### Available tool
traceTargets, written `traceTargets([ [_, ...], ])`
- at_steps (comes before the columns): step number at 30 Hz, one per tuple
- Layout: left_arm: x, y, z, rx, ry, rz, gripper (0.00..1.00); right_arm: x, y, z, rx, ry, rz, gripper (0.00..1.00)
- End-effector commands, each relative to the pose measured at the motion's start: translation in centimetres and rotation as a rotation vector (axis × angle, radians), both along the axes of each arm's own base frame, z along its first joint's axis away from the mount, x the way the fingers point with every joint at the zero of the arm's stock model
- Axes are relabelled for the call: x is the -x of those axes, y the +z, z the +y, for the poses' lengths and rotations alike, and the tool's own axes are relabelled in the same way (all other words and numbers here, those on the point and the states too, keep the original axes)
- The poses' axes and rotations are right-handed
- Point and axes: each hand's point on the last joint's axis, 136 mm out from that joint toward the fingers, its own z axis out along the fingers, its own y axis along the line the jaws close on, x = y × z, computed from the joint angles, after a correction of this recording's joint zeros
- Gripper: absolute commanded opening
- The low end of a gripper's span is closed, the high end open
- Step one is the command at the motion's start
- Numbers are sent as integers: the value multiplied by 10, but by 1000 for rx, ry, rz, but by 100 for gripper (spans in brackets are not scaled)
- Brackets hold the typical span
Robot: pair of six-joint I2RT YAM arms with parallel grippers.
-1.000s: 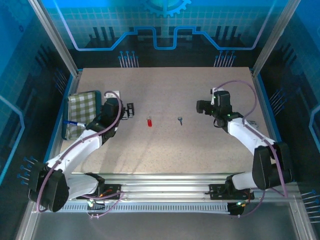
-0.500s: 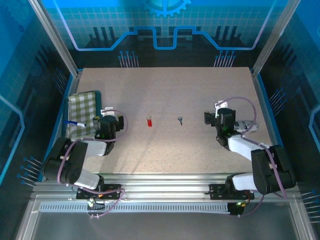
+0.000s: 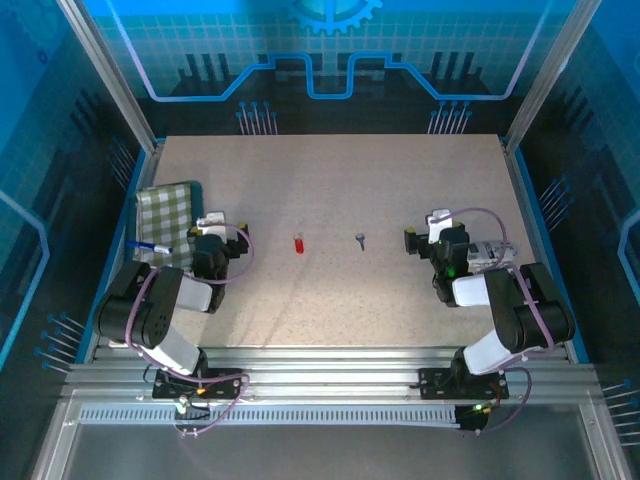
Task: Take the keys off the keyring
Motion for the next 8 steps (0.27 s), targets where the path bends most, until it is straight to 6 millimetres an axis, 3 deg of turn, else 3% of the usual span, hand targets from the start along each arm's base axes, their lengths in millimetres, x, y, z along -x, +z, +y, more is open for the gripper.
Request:
traceTargets([
  [1, -6, 9, -1, 20, -13, -23, 99, -8, 21, -1, -4, -5, -82, 100],
  [8, -7, 10, -1, 19, -12, -24, 99, -12, 17, 6, -67, 90, -39, 100],
])
